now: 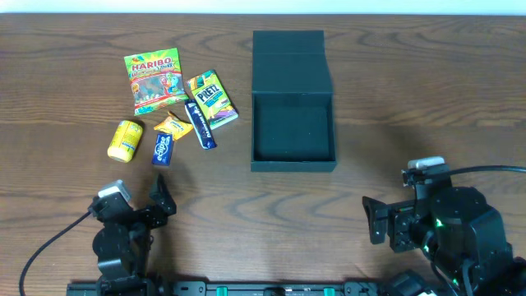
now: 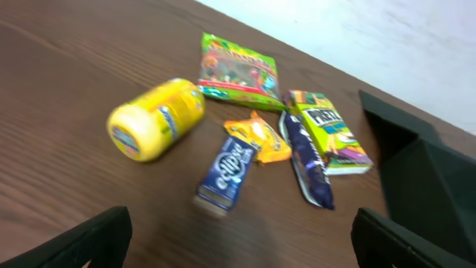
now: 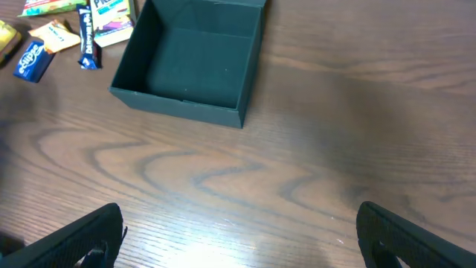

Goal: Pack container

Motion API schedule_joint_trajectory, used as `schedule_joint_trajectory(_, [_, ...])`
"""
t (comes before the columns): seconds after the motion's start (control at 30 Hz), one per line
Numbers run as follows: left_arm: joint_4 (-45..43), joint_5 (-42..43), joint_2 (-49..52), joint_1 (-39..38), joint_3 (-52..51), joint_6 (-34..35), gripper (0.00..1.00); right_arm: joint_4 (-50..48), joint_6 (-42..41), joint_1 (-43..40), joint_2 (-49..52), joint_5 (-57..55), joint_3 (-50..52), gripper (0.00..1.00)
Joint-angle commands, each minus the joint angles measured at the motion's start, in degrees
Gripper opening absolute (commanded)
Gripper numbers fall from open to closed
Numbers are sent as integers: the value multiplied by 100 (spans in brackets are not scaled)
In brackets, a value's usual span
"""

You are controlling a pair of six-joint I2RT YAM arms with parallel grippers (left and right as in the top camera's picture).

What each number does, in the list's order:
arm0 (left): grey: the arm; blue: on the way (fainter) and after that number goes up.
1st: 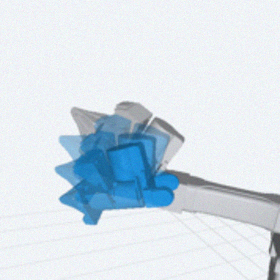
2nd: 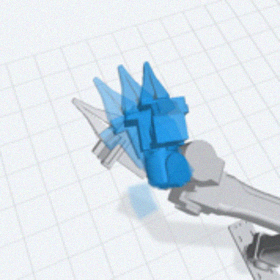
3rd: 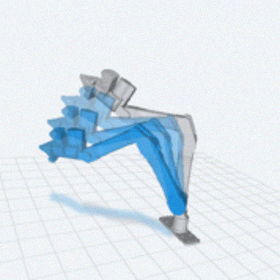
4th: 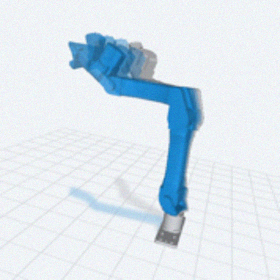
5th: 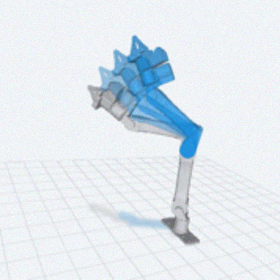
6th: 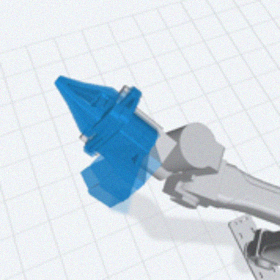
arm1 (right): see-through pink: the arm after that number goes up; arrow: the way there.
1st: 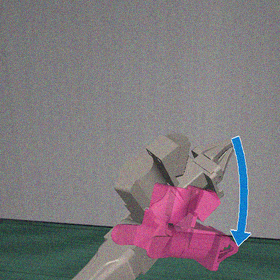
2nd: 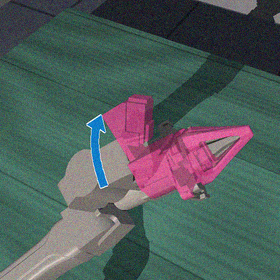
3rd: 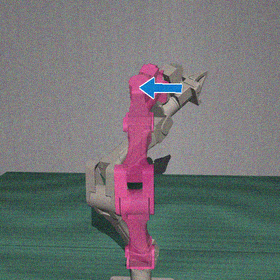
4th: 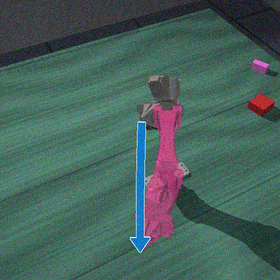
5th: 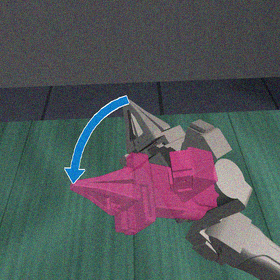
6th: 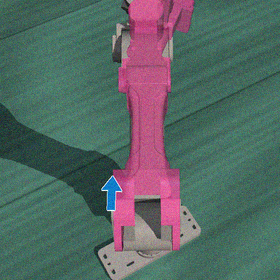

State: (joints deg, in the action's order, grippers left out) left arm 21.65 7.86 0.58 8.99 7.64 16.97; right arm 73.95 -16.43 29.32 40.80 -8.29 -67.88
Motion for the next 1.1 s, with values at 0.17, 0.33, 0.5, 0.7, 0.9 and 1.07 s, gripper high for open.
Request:
schedule_joint_trajectory(0.17, [125, 1591, -33, 35, -83, 452, 95, 22, 83, -52, -7, 39, -42, 99])
schedule_joint_trajectory(0.33, [-555, 1827, -33, 35, -83, 450, 95, 22, 81, -55, -7, 39, -42, 99])
schedule_joint_trajectory(0.5, [-1196, 1856, 92, 35, -81, 428, 95, 24, 81, -52, -7, 39, -42, 99])
schedule_joint_trajectory(0.7, [-1670, 1513, 981, 35, 212, 391, 95, 22, 83, -52, -7, 39, -42, 99])
schedule_joint_trajectory(0.9, [-1624, 667, 2514, 35, 1032, -17, 95, 22, 83, -55, -7, 39, -42, 99])
schedule_joint_trajectory(1.07, [-1580, 503, 4041, 35, 2072, -446, 95, 22, 81, -52, -7, 39, -42, 99])
